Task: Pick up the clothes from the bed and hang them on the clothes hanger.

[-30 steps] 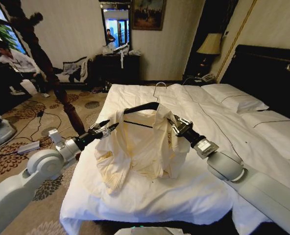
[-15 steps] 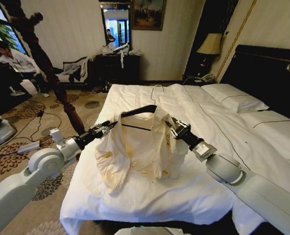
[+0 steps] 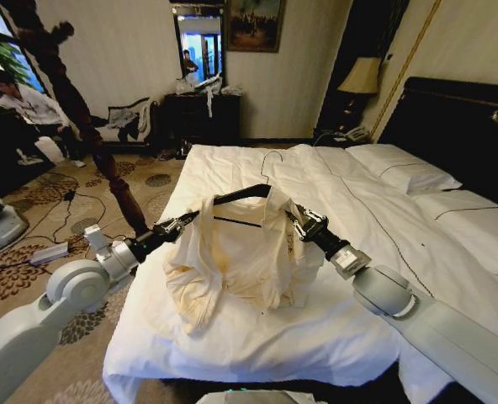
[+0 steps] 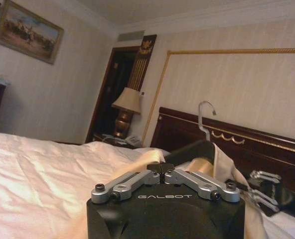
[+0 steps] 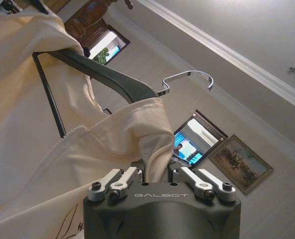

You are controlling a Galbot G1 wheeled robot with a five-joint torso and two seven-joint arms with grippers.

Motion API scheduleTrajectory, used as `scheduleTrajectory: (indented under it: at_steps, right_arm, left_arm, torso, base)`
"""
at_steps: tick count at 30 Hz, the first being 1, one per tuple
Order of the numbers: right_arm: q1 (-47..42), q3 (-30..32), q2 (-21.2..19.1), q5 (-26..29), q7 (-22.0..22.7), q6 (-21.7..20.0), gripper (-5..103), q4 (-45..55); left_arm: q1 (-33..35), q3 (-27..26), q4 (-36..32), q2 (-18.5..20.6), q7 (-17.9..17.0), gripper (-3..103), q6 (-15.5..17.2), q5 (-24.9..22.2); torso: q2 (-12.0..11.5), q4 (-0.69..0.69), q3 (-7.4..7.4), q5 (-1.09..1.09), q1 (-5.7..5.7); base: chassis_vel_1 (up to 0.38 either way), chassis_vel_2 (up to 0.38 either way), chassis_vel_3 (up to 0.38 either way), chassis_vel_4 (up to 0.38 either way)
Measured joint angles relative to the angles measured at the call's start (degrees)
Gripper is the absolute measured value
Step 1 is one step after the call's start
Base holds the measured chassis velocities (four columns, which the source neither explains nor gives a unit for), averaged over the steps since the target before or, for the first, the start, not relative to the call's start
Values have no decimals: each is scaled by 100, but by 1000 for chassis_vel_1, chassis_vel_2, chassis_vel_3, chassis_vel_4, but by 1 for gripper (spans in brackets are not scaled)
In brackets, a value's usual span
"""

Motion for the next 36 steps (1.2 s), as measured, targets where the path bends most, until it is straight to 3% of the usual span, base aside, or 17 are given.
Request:
scheduleTrajectory:
  at_steps: [5,11,17,22,25,36]
  right_arm:
    - [-58,-6,48,-102,-15,42,19,-39]
    - [-147,-65,112,-200,-78,86,19,-73]
    - [230,-374,323,-290,-214,225,19,-263]
    - [261,-408,375,-334,-244,259,19,-281]
    - [196,-358,360,-358,-248,259,19,-247]
    - [51,-274,345,-596,-343,331,19,-242]
  left_arm:
    - [-213,-6,104,138,50,0,-11,-71]
    - [-969,467,299,428,168,0,-3,-226]
    - [-1760,778,313,954,455,0,91,-509]
    - [-2219,957,272,1141,661,0,177,-697]
    - [-2431,1015,265,1228,819,0,200,-743]
    - [-2635,985,328,1221,861,0,202,-796]
  torso:
    - [0,1,0,-1,0]
    - [0,-2,0,-1,0]
    - [0,3,0,-1,0]
    - [0,-1,0,0,0]
    - [0,0,0,0,0]
    - [0,1,0,0,0]
  base:
    - [0,0,0,0]
    - [0,0,0,0]
    - [0,0,0,0]
    - [0,0,0,0]
    - [0,0,0,0]
    - [0,0,0,0]
